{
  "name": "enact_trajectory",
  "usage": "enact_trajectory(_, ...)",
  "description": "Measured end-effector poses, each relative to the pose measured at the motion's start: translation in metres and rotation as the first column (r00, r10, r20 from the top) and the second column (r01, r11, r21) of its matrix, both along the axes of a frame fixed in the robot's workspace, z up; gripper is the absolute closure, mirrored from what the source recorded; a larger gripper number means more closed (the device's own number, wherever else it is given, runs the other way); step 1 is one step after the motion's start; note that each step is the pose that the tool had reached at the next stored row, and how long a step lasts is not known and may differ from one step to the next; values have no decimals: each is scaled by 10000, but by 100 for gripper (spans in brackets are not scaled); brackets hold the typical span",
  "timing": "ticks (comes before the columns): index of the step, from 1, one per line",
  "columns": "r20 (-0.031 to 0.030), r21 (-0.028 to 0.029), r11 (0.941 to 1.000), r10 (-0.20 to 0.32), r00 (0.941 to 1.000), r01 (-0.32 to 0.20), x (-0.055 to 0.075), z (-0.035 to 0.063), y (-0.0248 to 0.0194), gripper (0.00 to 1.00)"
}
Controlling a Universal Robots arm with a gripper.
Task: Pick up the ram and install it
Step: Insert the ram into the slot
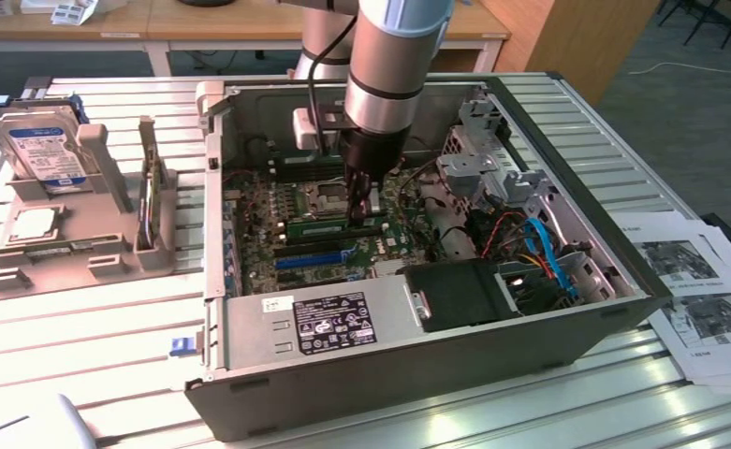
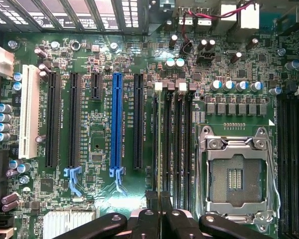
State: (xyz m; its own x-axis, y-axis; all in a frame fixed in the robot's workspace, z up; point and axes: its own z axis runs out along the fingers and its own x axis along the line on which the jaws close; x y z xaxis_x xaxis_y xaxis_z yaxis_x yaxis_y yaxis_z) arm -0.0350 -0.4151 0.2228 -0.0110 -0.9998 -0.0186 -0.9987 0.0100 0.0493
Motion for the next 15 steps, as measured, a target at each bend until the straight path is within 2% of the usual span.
enact_trajectory(15,4,-1,10000,-1,10000,1,0,-21,0,88)
